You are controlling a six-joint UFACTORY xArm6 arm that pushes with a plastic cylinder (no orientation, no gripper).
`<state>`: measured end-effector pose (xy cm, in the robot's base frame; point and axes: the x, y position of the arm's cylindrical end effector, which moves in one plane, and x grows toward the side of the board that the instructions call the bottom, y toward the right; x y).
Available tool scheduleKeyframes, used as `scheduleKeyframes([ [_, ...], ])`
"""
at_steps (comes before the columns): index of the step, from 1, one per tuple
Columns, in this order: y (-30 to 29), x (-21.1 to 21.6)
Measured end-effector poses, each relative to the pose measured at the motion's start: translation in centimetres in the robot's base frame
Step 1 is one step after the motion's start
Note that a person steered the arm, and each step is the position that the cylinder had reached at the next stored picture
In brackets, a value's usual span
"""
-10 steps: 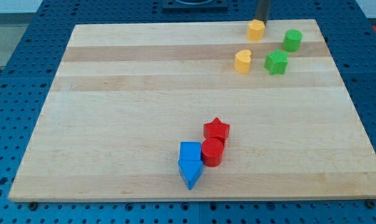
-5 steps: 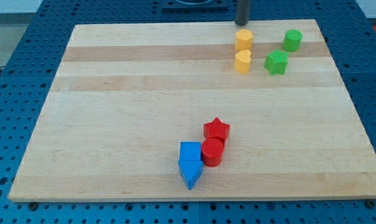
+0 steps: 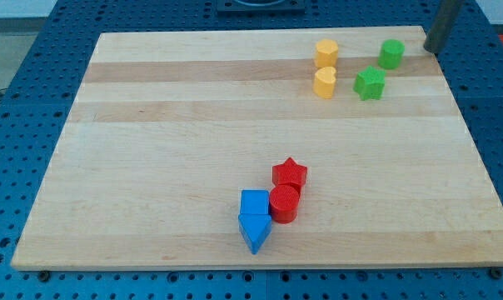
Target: Slide the green circle into the yellow hexagon
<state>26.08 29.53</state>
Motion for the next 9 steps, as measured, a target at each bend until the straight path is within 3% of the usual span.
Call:
scheduleKeyframes([
  [2,-2.2,1.6],
  [9,-20.2,1.6],
])
